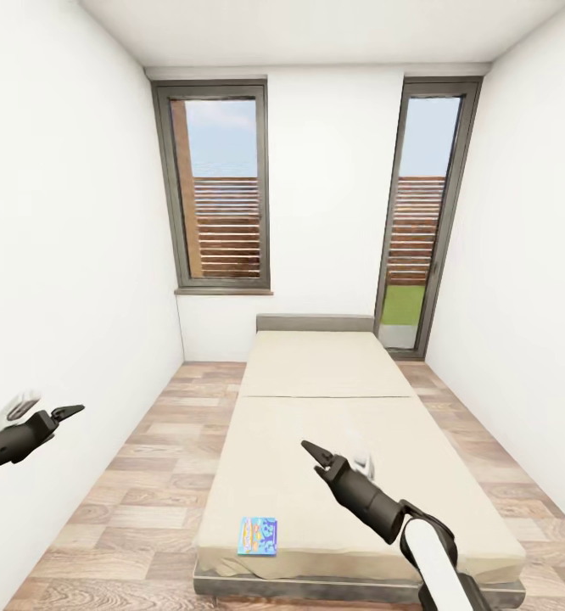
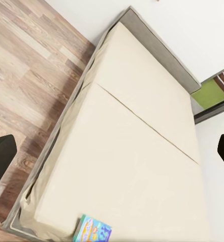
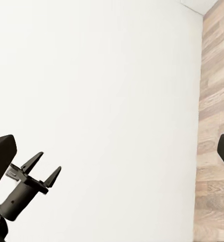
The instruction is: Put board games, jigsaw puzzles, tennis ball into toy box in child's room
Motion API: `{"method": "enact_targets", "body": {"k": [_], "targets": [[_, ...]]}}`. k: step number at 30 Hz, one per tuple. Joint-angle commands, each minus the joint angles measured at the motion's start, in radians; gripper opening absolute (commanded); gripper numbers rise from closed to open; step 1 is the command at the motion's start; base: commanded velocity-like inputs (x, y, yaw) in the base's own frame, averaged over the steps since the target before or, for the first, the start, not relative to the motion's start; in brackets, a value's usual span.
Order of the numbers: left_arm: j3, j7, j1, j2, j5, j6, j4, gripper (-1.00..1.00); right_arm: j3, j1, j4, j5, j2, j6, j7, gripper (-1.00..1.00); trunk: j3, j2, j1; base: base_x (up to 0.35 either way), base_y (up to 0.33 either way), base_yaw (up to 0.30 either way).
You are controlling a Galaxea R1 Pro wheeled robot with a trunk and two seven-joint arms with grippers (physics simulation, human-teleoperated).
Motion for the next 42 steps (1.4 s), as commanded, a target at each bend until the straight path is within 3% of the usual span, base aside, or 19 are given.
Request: {"method": "enact_targets", "body": {"k": [1,10,42], "targets": [[0.002,-0.004,0.002,0.001,0.003,0.008,0.000,1.00,-0.010,0.006,0.000,-0.001,0.000,0.005,0.002,1.00,0.000,-0.001,0.000,0.000,0.000,0.000],[0.002,-0.029,0.045,0.004,0.005,0.006,-0.012,1.00,-0.046,0.026,-0.001,-0.001,0.001,0.009,0.001,1.00,0.000,-0.001,0.000,0.000,0.000,0.000],[0.002,-0.061,0.057,0.003,0.007,0.005,-0.031,1.00,-0.051,0.028,0.004,0.001,0.000,0.009,0.001,1.00,-0.044,-0.001,0.000,0.000,0.000,0.000]]}}
